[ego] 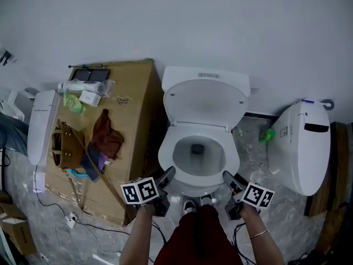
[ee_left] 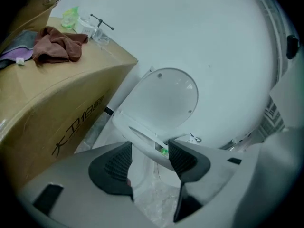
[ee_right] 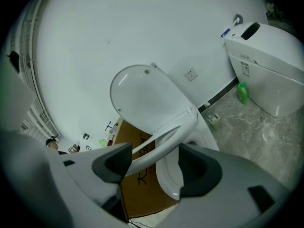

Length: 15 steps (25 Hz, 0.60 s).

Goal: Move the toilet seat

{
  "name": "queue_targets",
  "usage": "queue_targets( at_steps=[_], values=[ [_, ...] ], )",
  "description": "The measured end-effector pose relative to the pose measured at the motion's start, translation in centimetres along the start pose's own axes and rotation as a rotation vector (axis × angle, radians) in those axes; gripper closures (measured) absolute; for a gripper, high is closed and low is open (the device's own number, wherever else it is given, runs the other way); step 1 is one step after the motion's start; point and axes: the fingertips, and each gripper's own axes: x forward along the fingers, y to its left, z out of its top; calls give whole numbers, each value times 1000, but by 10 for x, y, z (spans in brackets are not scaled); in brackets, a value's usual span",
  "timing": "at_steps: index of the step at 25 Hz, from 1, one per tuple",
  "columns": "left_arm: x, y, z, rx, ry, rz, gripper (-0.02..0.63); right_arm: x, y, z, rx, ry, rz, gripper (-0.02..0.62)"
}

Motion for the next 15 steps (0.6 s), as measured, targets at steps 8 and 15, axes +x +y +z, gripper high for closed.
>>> queue_targets(
  at_steps=[8,15],
  values=[
    [0,-13,21,-38,-35,-4,382,-3,13,20,44,-2,37,301],
    [1,-24,41,-78,-68,-21,379,-6,24,39,76,-20,66,299]
  ],
)
